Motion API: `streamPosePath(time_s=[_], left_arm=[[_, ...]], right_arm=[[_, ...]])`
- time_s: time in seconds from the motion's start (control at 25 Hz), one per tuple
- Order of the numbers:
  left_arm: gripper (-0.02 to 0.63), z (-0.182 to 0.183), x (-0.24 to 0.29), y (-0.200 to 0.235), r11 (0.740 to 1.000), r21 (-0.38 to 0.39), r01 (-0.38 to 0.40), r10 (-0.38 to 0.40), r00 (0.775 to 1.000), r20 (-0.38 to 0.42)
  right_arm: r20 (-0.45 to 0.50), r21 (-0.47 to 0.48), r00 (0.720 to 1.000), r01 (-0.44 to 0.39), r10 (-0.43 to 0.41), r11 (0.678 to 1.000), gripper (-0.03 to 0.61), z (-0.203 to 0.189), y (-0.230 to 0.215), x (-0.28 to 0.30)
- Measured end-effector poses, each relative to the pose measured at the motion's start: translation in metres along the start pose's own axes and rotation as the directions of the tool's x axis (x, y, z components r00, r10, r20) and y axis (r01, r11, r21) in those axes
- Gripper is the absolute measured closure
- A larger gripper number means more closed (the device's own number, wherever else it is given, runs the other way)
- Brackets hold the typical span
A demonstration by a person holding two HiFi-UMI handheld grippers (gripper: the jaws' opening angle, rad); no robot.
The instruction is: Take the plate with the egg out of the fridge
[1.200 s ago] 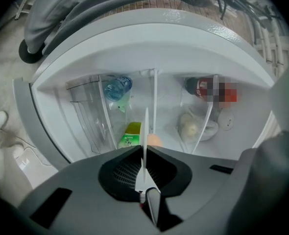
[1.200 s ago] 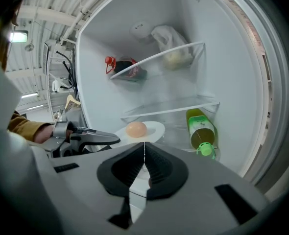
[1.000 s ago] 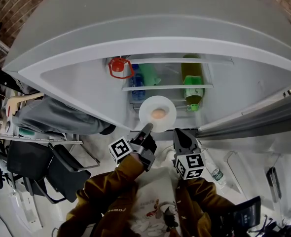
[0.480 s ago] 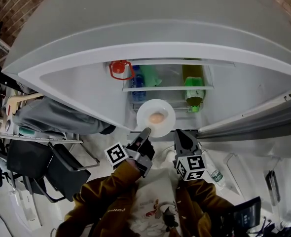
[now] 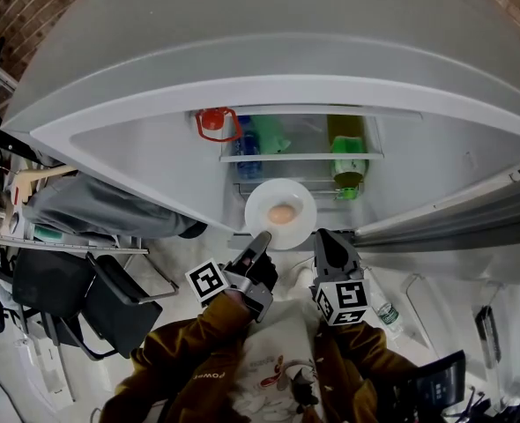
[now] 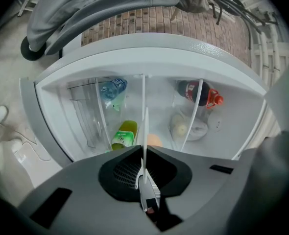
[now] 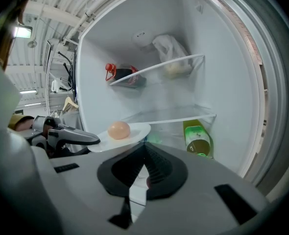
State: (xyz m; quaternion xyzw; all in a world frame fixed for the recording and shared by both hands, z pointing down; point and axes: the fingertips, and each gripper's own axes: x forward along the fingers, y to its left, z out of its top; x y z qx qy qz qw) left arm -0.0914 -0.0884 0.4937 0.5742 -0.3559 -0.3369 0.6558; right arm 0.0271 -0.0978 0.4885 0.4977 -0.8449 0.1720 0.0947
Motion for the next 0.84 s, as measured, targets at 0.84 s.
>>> streamPosePath(time_s=[0.84], left_arm=[[0.581,0.001,-0.0009,-0.0014,1.0,-0.01,0.001,-0.001,1.0,0.002]], right_arm=[[0.0,0.006,1.0,0.009,-0.009,1.0,0.572,0.0002,-0.0007,0.0009]])
